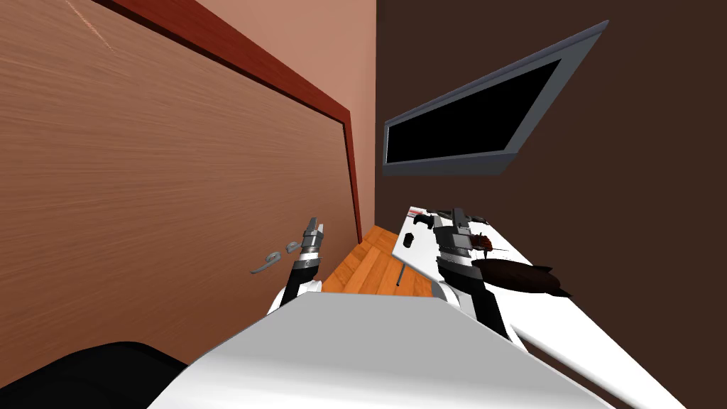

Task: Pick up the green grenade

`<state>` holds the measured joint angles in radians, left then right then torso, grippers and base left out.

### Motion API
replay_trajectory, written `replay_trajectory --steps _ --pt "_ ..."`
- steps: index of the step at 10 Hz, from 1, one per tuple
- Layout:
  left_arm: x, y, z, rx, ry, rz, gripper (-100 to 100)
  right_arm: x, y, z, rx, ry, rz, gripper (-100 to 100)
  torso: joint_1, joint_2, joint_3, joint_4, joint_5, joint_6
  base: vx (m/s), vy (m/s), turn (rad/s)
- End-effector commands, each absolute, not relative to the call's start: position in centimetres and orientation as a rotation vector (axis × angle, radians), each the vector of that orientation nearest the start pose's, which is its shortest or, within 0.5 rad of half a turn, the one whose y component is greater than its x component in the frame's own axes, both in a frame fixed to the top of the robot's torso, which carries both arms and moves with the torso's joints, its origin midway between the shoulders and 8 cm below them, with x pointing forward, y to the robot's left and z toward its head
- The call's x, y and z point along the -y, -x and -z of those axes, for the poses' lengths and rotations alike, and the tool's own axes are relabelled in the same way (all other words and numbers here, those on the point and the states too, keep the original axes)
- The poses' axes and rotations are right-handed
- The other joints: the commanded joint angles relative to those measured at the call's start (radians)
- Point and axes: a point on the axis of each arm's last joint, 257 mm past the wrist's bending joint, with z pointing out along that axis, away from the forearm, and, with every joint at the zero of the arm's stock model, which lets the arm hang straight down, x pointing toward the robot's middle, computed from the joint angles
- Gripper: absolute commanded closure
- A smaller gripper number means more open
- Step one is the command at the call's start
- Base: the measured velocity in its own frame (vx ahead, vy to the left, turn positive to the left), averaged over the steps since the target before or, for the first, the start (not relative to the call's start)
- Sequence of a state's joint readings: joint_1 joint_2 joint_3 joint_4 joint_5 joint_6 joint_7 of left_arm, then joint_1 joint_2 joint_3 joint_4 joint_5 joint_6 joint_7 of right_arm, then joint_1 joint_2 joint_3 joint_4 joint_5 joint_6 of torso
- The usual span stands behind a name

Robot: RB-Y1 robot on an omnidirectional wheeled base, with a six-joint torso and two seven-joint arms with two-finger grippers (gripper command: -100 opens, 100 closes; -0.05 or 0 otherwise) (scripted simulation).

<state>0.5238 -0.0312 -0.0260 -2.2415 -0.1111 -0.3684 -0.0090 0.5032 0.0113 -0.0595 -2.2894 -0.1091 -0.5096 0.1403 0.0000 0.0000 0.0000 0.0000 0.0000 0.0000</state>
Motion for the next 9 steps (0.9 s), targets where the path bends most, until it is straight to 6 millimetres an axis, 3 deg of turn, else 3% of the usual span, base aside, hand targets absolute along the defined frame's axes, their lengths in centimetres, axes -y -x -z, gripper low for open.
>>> replay_trajectory --steps 1,9 --pt "-27.1 -37.1 2.9 -0.785 0.765 1.191 0 31.1 -34.1 -2.2 -0.618 -0.619 -1.12 -100 0.0 0.0 0.0 0.0 0.0 0.0 -0.022 -0.005 0.06" --pt "-27.1 -37.1 2.9 -0.785 0.765 1.191 0 31.8 -37.9 3.2 -0.828 -0.48 -0.839 -100 -0.002 0.001 0.001 0.0 0.0 0.0 -0.03 -0.026 0.031"
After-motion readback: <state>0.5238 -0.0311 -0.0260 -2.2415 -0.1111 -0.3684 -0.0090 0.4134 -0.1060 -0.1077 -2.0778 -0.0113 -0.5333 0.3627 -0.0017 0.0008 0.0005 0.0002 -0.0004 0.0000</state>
